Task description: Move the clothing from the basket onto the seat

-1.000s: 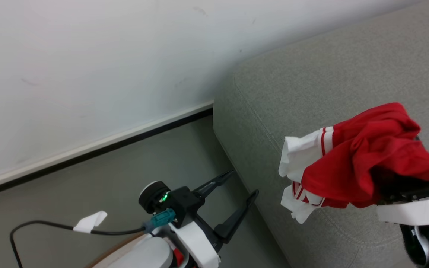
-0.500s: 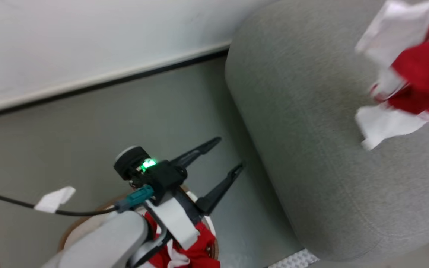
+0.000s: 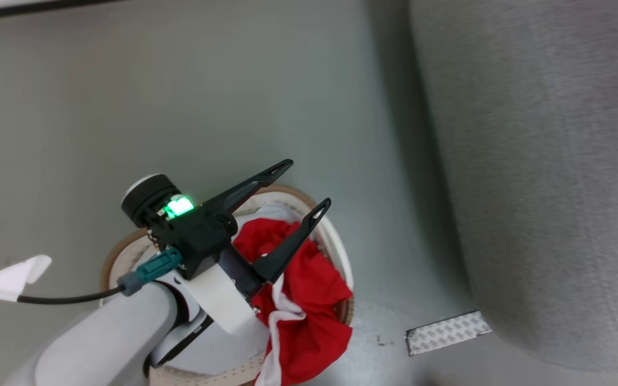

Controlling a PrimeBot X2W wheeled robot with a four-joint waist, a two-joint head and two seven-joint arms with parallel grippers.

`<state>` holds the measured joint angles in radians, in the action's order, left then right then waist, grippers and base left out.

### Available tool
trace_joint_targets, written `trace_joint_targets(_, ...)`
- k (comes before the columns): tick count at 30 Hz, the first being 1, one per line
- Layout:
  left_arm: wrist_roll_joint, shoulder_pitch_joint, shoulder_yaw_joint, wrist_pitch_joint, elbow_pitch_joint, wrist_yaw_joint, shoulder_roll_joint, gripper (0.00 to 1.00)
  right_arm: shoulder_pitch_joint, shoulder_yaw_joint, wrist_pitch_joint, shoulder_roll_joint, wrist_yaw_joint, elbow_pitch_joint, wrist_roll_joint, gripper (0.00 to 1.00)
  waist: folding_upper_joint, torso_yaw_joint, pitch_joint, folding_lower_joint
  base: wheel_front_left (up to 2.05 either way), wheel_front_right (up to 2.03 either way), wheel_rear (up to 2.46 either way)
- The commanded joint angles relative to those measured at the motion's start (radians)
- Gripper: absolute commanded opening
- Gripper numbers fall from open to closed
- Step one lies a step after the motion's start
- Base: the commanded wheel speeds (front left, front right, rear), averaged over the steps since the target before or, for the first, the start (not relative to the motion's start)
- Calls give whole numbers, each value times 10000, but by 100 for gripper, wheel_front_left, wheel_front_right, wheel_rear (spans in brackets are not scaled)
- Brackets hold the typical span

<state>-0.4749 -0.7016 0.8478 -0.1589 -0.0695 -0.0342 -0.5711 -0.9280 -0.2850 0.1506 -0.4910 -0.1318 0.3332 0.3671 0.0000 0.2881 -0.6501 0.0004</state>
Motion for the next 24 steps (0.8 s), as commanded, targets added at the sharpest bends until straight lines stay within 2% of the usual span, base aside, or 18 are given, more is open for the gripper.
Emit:
trace_joint_targets(1, -3, -79, -22, -89, 23, 31, -9, 100, 138, 250, -379, -21, 23, 582, -236, 0, 0, -357, -304, -4, 0, 0, 0)
trace_joint_targets(6, -141, 53, 31, -228, 251, 26, 125, 100, 587, 914, -2058, 85, 25, 2798, -348, 0, 0, -454, -140, -4, 0, 0, 0)
trace_joint_targets(12, -235, 120, 0, -341, 482, 75, 196, 100, 921, 1374, -3288, -137, 25, 4415, -258, 0, 0, -515, 181, -4, 0, 0, 0)
trace_joint_targets(13, -265, 153, -4, -346, 520, 83, 211, 100, 909, 1402, -3436, -184, 25, 4576, -254, 22, 0, -498, 258, -4, 0, 0, 0)
trace_joint_targets(15, -322, 230, 14, -378, 625, 106, 257, 100, 918, 1621, -3730, -213, 23, 4834, -262, 100, 0, -451, 454, -4, 0, 0, 0)
trace_joint_targets(21, -541, 582, 79, -585, 1080, 195, 511, 100, 1271, 2559, -4735, -328, 25, 5180, 68, 100, 0, -250, 1501, -4, 0, 0, 0)
trace_joint_targets(24, -725, 833, 87, -727, 1330, 276, 725, 100, 1563, 3027, -5398, -608, 25, 4926, 373, 100, 0, -176, 2195, -4, 0, 0, 0)
